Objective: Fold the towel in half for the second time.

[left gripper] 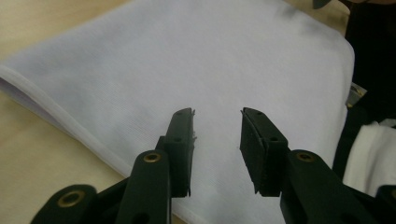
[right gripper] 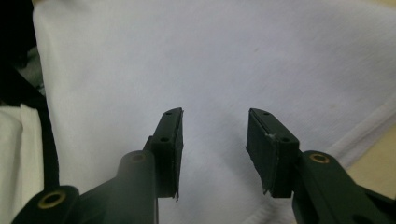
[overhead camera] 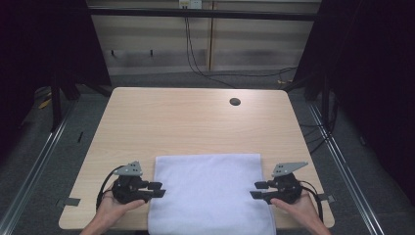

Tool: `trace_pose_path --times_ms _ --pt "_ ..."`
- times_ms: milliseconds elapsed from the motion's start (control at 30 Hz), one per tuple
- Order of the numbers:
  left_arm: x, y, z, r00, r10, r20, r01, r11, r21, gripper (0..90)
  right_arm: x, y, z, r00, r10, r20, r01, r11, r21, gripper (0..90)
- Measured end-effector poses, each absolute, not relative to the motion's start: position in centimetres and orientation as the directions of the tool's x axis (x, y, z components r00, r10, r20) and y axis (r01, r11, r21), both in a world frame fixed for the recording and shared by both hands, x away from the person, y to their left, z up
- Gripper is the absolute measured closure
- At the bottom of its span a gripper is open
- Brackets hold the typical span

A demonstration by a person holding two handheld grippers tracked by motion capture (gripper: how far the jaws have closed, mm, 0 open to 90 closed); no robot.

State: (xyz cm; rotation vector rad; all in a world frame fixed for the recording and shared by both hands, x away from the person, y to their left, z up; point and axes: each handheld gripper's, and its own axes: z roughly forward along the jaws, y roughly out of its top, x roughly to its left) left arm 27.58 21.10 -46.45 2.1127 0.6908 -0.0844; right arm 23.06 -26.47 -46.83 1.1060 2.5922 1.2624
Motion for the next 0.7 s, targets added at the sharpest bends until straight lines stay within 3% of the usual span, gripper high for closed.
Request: trace_pose_path --times_ms 200,333,500,700 --pt "31.9 20.4 -45.5 0.820 0.511 -0.258 0.514 -0.459 0.725 55.9 26.1 -28.1 -44.1 -0.701 0.678 0.221 0.566 0.341 0.750 54.4" --pt "35.5 20.3 -46.1 0.790 0.554 -0.262 0.534 -0.411 0.739 56.8 28.6 -28.7 -43.6 -0.672 0.709 0.214 0.568 0.308 0.763 54.4" --pt "38.0 20.5 -47.3 0.766 0.580 -0.277 0.568 -0.409 0.714 57.6 32.8 -28.9 -45.4 -0.628 0.753 0.198 0.604 0.311 0.734 56.8" --pt "38.5 21.1 -48.3 0.757 0.585 -0.289 0.579 -0.397 0.712 54.4 34.2 -28.2 -47.4 -0.639 0.741 0.208 0.631 0.349 0.693 55.6"
